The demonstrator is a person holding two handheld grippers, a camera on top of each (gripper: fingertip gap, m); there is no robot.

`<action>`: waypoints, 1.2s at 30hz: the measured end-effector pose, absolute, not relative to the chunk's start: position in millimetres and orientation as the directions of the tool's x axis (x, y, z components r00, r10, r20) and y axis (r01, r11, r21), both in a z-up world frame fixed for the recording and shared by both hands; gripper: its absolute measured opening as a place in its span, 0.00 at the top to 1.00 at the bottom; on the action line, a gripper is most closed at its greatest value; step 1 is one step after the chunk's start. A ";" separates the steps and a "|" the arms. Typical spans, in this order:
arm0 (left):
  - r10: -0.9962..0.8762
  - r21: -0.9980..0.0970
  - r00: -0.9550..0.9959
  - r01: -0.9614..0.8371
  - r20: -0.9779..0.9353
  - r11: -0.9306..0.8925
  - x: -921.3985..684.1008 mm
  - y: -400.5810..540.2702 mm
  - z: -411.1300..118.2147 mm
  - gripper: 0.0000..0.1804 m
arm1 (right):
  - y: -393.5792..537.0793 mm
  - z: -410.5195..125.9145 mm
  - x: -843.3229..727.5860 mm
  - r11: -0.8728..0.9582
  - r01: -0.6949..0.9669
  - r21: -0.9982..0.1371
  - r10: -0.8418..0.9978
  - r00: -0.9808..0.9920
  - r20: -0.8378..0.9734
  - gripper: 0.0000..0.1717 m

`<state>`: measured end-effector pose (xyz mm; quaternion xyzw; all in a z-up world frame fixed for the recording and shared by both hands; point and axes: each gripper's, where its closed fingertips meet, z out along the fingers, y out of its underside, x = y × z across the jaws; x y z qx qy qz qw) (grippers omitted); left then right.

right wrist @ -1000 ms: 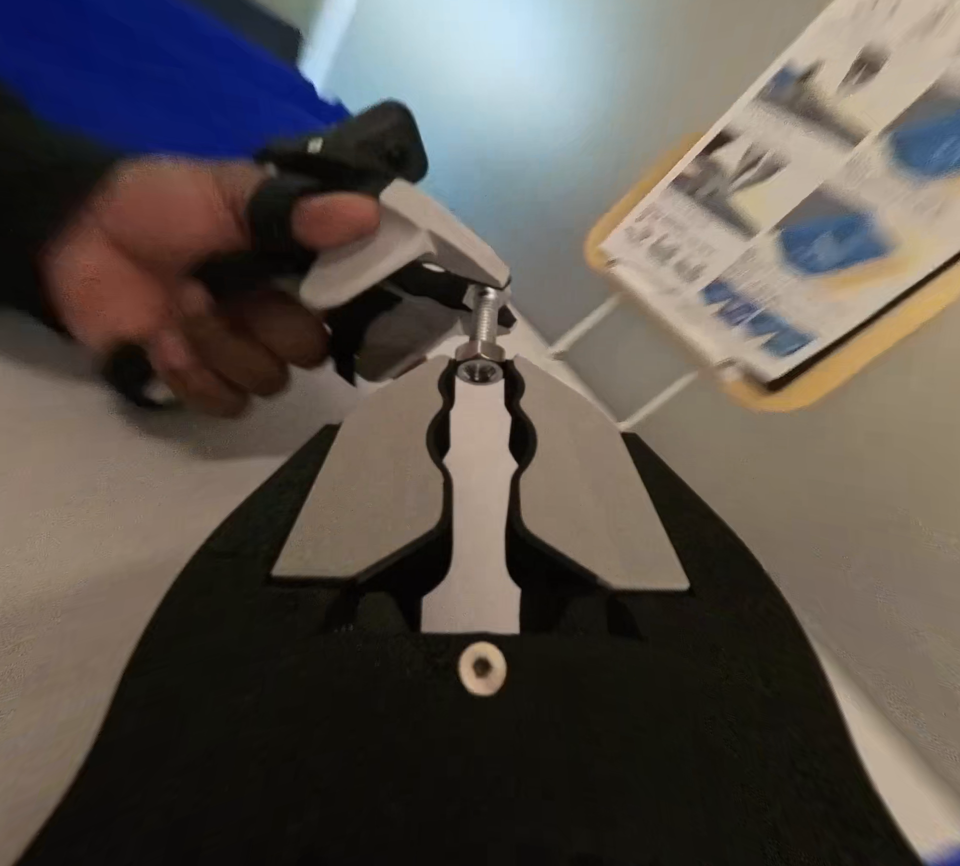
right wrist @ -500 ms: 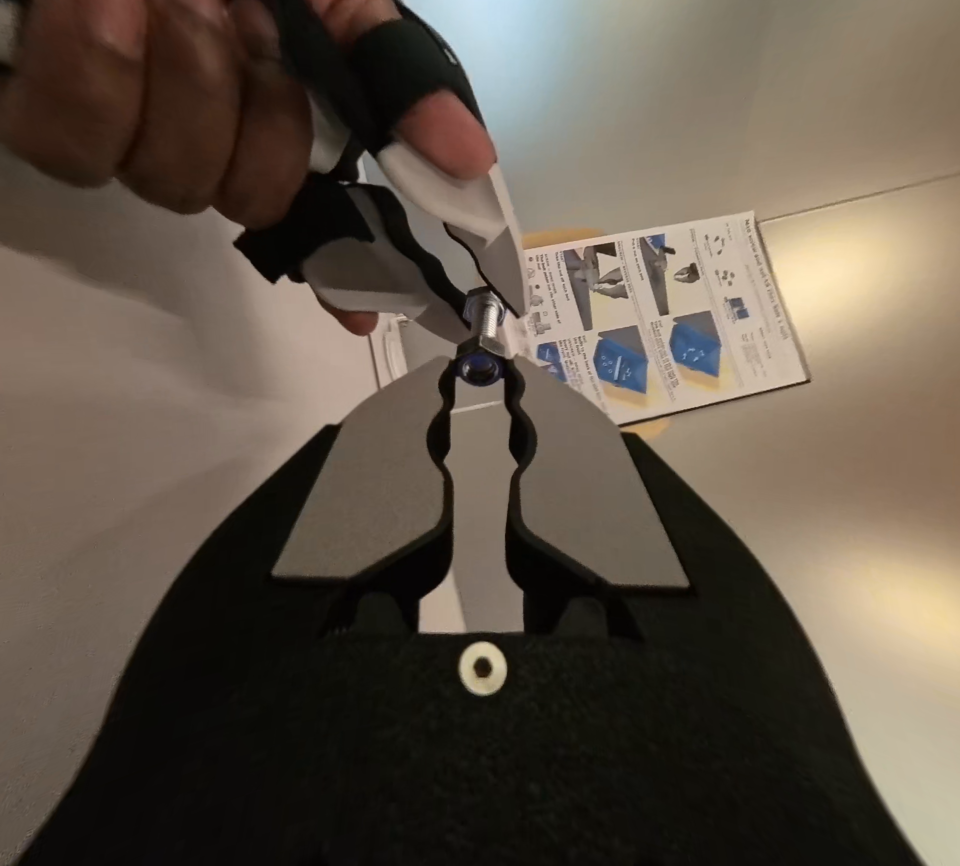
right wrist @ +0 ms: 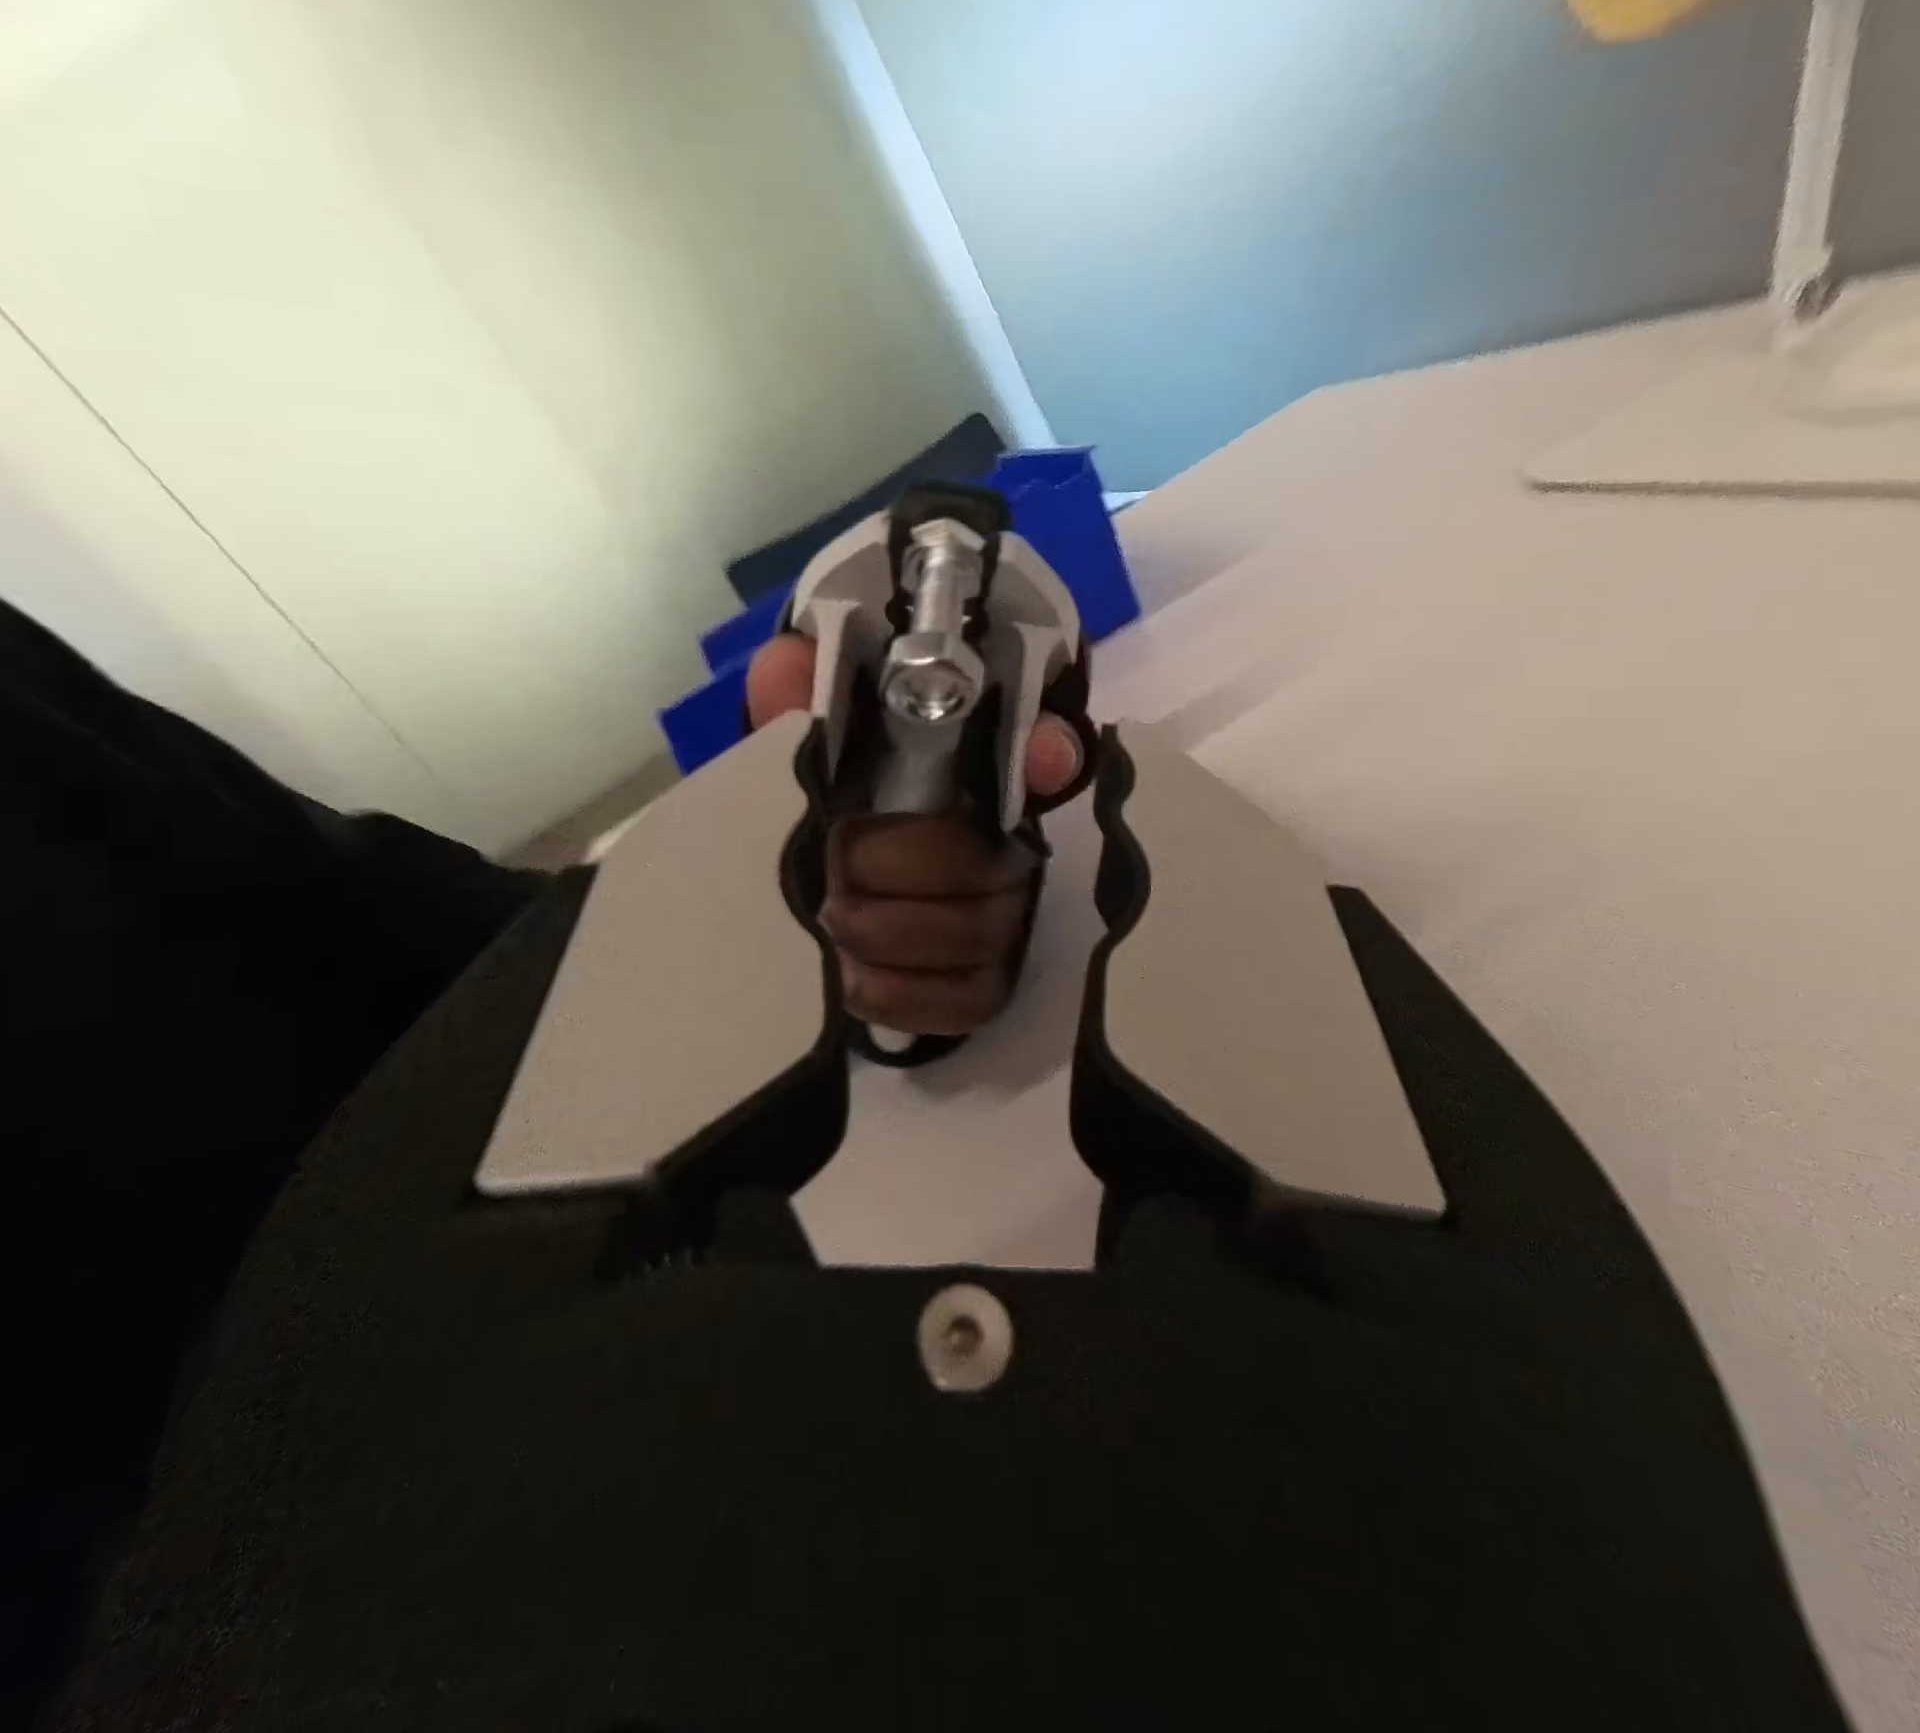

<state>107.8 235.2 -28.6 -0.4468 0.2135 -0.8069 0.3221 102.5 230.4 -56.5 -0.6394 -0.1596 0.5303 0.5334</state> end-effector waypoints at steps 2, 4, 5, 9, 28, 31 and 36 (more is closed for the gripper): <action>-0.724 -0.656 -0.393 0.315 0.567 -0.686 109.5 230.8 -28.4 0.90 | 229.3 -54.2 103.4 -0.489 -0.430 -0.759 0.738 0.261 -0.623 0.74; -0.739 -0.684 -0.392 0.298 0.548 -0.666 112.4 225.9 -29.5 0.90 | 227.1 -51.7 102.6 -0.591 -0.468 -0.657 0.691 0.128 -0.712 0.77; -0.747 -0.699 -0.392 0.288 0.538 -0.655 113.8 223.0 -29.9 0.91 | 227.2 -52.9 102.0 -0.632 -0.473 -0.615 0.661 0.086 -0.745 0.79; -0.760 -0.716 -0.376 0.282 0.531 -0.639 115.7 221.1 -31.1 0.91 | 225.2 -51.5 100.8 -0.647 -0.473 -0.599 0.661 0.045 -0.749 0.90; -0.643 -0.595 -0.296 0.245 0.706 -0.766 122.2 238.3 -45.4 0.91 | 235.1 -68.0 107.0 0.417 0.647 -0.638 0.304 0.562 0.769 0.86; -0.652 -0.582 -0.324 0.295 0.685 -0.758 116.2 241.9 -39.4 0.90 | 232.2 -60.9 103.8 0.248 0.304 -0.920 0.586 0.709 0.392 0.77; -0.689 -0.607 -0.343 0.328 0.638 -0.724 111.9 241.1 -33.8 0.90 | 231.7 -52.8 104.2 -0.301 -0.298 -0.906 0.774 0.479 -0.415 0.74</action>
